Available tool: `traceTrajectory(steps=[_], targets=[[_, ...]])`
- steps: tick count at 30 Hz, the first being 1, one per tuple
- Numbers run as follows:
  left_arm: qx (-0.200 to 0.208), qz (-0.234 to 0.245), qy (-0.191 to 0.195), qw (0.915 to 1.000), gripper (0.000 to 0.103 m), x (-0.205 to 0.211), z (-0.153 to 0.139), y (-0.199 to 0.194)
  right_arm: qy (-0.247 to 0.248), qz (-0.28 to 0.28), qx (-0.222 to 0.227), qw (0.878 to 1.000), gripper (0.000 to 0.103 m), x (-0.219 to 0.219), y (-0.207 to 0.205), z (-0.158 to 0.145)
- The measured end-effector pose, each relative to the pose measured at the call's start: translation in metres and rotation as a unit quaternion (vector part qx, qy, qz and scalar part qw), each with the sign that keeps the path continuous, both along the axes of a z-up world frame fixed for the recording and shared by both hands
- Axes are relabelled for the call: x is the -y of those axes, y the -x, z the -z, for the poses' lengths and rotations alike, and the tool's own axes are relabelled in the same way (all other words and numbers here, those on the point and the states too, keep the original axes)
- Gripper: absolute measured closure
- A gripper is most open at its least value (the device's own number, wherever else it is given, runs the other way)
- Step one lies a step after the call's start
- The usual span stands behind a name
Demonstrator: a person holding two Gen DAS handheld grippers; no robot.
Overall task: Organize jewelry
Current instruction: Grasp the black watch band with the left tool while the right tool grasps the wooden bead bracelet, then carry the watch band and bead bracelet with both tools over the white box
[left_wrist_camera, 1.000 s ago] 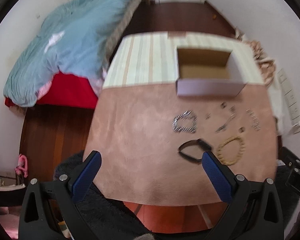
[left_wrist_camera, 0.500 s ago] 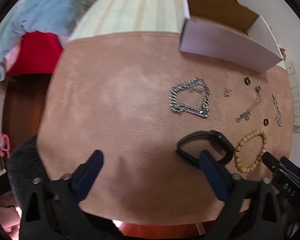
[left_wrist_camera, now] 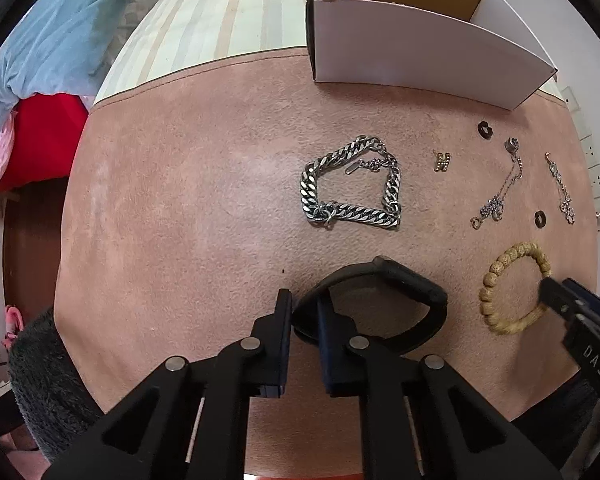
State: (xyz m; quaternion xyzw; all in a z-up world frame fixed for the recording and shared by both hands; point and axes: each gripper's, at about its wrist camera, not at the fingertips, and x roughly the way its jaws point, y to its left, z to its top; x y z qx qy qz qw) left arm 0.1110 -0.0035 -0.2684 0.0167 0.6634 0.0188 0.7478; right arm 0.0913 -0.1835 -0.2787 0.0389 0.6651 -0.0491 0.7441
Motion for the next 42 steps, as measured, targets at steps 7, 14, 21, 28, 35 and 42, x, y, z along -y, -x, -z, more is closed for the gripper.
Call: traceTrajectory(steps=[7,14,21,28,35,42], targets=[[0.004,0.005,-0.013,0.9999,0.094,-0.001,-0.011,0.025,0.003,-0.038,-0.021,0.999,0.093,-0.005,0.015,-0.004],[0.004,0.004,-0.012,0.9999,0.094,-0.006,-0.007,0.035,0.008,-0.045,-0.023,0.999,0.093,-0.007,0.015,-0.005],[0.014,0.004,-0.014,0.9998,0.094,-0.013,-0.005,0.033,0.011,-0.053,-0.023,0.998,0.093,0.001,0.010,0.000],[0.018,0.003,0.002,0.9998,0.096,-0.022,-0.014,0.033,-0.028,-0.038,-0.015,0.999,0.094,-0.003,0.013,-0.008],[0.047,0.007,0.025,0.9986,0.097,-0.028,-0.055,0.029,-0.091,-0.034,0.034,0.995,0.094,-0.007,0.005,-0.058],[0.090,0.020,0.054,0.9942,0.097,-0.021,-0.109,0.005,-0.121,-0.056,0.094,0.987,0.094,-0.012,-0.023,-0.123]])
